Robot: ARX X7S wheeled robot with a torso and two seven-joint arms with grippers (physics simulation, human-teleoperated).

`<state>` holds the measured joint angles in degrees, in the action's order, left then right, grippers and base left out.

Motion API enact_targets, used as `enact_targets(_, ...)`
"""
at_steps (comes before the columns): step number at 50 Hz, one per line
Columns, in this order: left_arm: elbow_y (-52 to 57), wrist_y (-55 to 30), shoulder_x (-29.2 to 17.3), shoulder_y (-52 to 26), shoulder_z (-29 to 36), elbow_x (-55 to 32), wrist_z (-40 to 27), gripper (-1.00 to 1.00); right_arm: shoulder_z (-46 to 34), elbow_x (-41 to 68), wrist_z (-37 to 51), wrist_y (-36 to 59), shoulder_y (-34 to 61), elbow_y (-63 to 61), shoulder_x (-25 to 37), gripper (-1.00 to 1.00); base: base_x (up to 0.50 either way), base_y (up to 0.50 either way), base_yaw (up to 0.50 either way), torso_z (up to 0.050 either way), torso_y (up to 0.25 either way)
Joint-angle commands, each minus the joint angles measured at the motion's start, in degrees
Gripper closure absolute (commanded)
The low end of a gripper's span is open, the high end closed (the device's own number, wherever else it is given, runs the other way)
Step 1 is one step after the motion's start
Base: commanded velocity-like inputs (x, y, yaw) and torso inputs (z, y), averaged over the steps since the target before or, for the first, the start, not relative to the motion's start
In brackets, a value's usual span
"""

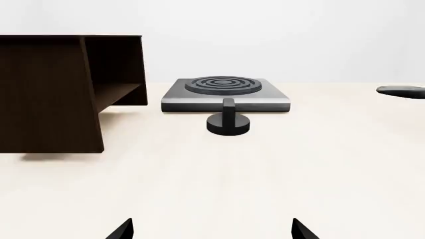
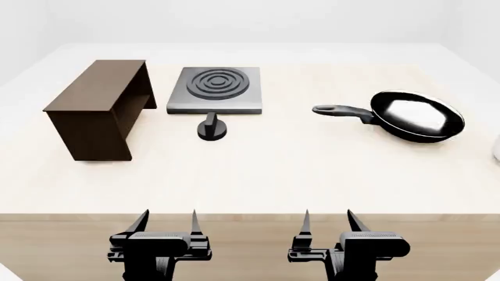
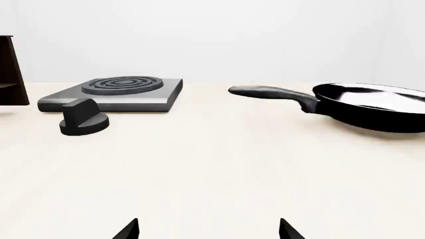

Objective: Put the frying pan on top of the cabinet.

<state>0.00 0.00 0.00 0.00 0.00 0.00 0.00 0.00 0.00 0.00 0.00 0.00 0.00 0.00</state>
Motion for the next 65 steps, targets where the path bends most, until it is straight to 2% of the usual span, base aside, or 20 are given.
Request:
enact_targets(1,0.30,-0.67,-0.95,0.14,1.24,-1.09,-0.61,-1.00,-0.91,0.32,1.97,-0.84,0.06,0.35,0.84,-1.00,0.00,0.00,0.00,0.000,0.000)
enact_targets(11,-0.48,-0.44,-2.78,-0.01,4.00,-1.30,-2.74,-1.00,-2.63,3.76,2.31,0.53,0.71,1.22,2.51,-1.00,0.00,0.00,0.00,0.000,0.000)
enact_targets(43,0.10,-1.59,-5.37,-0.08,7.12,-3.97,-4.63,-1.00,-4.44,8.57,4.82,1.74,0.71,-0.48,4.74,-1.00,0.00,-0.48,0.00,0.000,0.000)
enact_targets(47,6.54,-8.59,-6.18,-0.27,7.02,-4.68,-5.37,-1.00,-4.18,8.54,6.86,6.32,0.86,-4.93,5.39,-1.00,0.00,0.00,0.00,0.000,0.000)
enact_targets(52,26.31,-29.90,-9.01,-4.58,7.83,-2.12,-7.60,-1.00,-2.29,9.93,9.16,19.39,2.74,-22.37,8.47,-1.00,0.00,0.00,0.00,0.000,0.000)
enact_targets(55,32.06,-36.99,-9.60,-6.70,7.19,-3.79,-6.61,-1.00,-0.68,10.01,12.05,26.25,5.28,-28.19,9.25,-1.00,0.00,0.00,0.00,0.000,0.000)
enact_targets(65,29.45,-35.42,-9.80,-7.43,6.68,-4.30,-6.94,-1.00,-1.41,10.13,12.03,26.25,4.64,-29.22,10.16,-1.00,0.28,0.00,0.00,0.000,0.000)
